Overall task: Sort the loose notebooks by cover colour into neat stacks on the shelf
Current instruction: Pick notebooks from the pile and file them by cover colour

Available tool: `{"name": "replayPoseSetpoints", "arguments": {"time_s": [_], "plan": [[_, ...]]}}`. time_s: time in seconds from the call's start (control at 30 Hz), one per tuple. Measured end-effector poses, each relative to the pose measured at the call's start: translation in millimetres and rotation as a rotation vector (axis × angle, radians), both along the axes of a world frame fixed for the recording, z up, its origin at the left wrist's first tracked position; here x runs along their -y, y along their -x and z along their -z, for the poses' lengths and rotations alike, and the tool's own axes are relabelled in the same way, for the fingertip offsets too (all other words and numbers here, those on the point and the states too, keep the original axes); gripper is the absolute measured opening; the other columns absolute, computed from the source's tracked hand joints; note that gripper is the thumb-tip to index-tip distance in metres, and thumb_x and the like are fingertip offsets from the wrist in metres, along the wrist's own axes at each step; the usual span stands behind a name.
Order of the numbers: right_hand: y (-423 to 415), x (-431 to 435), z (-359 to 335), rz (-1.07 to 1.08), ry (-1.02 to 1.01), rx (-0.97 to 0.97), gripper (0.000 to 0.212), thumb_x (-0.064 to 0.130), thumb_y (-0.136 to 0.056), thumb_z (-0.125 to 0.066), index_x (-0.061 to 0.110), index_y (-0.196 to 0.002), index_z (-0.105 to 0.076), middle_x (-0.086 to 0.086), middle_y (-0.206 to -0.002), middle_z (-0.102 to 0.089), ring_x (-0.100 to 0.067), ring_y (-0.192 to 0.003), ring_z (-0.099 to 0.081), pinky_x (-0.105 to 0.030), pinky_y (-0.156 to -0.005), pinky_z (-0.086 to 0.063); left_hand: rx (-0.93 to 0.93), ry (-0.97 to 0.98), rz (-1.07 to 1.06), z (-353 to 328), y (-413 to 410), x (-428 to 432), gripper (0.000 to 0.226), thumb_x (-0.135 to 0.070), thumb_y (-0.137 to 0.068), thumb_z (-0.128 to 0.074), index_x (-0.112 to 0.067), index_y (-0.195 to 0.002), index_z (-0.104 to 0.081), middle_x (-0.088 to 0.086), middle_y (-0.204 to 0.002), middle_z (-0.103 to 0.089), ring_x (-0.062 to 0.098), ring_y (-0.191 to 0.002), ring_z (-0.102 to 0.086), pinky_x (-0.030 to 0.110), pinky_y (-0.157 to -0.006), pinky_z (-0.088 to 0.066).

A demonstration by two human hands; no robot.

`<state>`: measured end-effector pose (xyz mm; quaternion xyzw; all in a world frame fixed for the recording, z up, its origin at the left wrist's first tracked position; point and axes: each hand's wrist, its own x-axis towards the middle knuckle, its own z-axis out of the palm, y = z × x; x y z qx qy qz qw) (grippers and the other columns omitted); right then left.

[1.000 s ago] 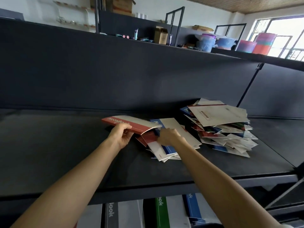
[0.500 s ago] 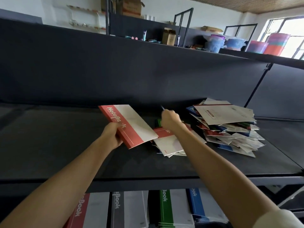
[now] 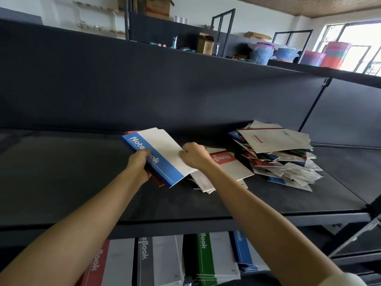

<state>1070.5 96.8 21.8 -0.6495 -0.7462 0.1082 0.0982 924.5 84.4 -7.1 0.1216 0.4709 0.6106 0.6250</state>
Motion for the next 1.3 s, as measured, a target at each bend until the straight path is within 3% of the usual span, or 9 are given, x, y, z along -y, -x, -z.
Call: {"name": "replayPoseSetpoints", "arguments": {"time_s": [0.1, 0.23, 0.4, 0.63, 0.77, 0.93, 1.07, 1.17, 1.3], "plan": [[-24, -5, 20, 0.127, 0.115, 0.006, 0.039, 0.028, -0.096, -0.044, 0.001, -0.121, -0.054, -0.017, -0.123, -0.058, -0.033, -0.110, -0.055, -0.029, -0.076, -0.039, -0.121, 0.005, -0.027, 2, 16, -4, 0.039, -0.016, -0.090, -0.059, -0.010, -0.126, -0.048, 0.007, -0.085, -0.056, 0.023, -0.073, -0.058, 0.042, -0.077, -0.048], [-29, -5, 38, 0.039, 0.230, 0.195, 0.052, 0.047, -0.093, -0.043, 0.013, -0.131, -0.051, -0.012, -0.134, -0.053, -0.032, -0.119, -0.051, -0.039, -0.099, -0.042, -0.196, 0.017, -0.052, 2, 30, -3, 0.044, -0.016, -0.089, -0.061, -0.011, -0.130, -0.047, 0.007, -0.090, -0.058, 0.023, -0.077, -0.058, 0.042, -0.080, -0.048], [-22, 1, 27, -0.057, 0.129, 0.390, 0.035, 0.025, -0.099, -0.038, 0.008, -0.125, -0.053, -0.011, -0.124, -0.058, -0.026, -0.105, -0.056, -0.030, -0.081, -0.041, -0.204, 0.049, -0.036, 3, 36, -1, 0.047, -0.021, -0.090, -0.063, -0.014, -0.133, -0.044, 0.006, -0.104, -0.055, 0.026, -0.102, -0.060, 0.039, -0.076, -0.045], [-13, -1, 20, -0.026, -0.121, 0.578, 0.033, 0.009, -0.099, -0.039, 0.003, -0.128, -0.050, -0.013, -0.123, -0.060, -0.025, -0.110, -0.060, -0.030, -0.087, -0.048, -0.214, 0.068, 0.117, 3, 52, 7, 0.042, -0.024, -0.091, -0.060, -0.014, -0.129, -0.045, 0.005, -0.085, -0.057, 0.025, -0.081, -0.058, 0.045, -0.073, -0.044], [1, 10, -15, 0.077, -0.238, 0.404, 0.031, 0.006, -0.098, -0.040, 0.000, -0.128, -0.045, -0.018, -0.121, -0.059, -0.031, -0.107, -0.061, -0.033, -0.082, -0.049, -0.276, 0.054, 0.231, 4, 54, 9, 0.025, -0.026, -0.095, -0.054, -0.012, -0.115, -0.047, 0.007, -0.083, -0.055, 0.022, -0.071, -0.054, 0.042, -0.072, -0.041], [31, 52, -16, -0.280, -0.303, 0.346, 0.062, -0.006, -0.089, -0.039, 0.020, -0.145, -0.035, -0.018, -0.122, -0.060, -0.040, -0.094, -0.063, -0.040, -0.074, -0.048, -0.227, -0.007, 0.300, 5, 43, 5, 0.031, -0.037, -0.102, -0.035, -0.010, -0.111, -0.048, 0.009, -0.093, -0.059, 0.023, -0.076, -0.057, 0.042, -0.078, -0.042], [22, 64, 21, -0.690, -0.396, 0.198, 0.037, -0.003, -0.083, -0.057, 0.006, -0.118, -0.062, -0.017, -0.109, -0.066, -0.037, -0.093, -0.064, -0.041, -0.073, -0.058, -0.273, -0.038, 0.414, 2, 40, 4, 0.037, -0.032, -0.099, -0.044, -0.003, -0.122, -0.050, 0.014, -0.102, -0.062, 0.026, -0.082, -0.060, 0.037, -0.064, -0.046], [13, 54, 19, -0.382, -0.200, -0.055, 0.031, 0.023, -0.095, -0.049, 0.014, -0.122, -0.062, -0.006, -0.121, -0.064, -0.028, -0.103, -0.062, -0.034, -0.085, -0.050, -0.374, -0.016, 0.436, 1, 41, 3, 0.040, -0.009, -0.094, -0.052, -0.003, -0.132, -0.044, 0.020, -0.118, -0.058, 0.032, -0.095, -0.059, 0.039, -0.064, -0.042], [-30, 17, 32, 0.290, -0.025, 0.095, 0.043, 0.037, -0.093, -0.047, 0.014, -0.129, -0.046, -0.014, -0.125, -0.056, -0.033, -0.107, -0.055, -0.034, -0.083, -0.046, -0.406, -0.001, 0.425, 2, 45, 0, 0.039, -0.007, -0.091, -0.056, -0.002, -0.129, -0.047, 0.018, -0.104, -0.060, 0.029, -0.081, -0.058, 0.040, -0.065, -0.043]]}}
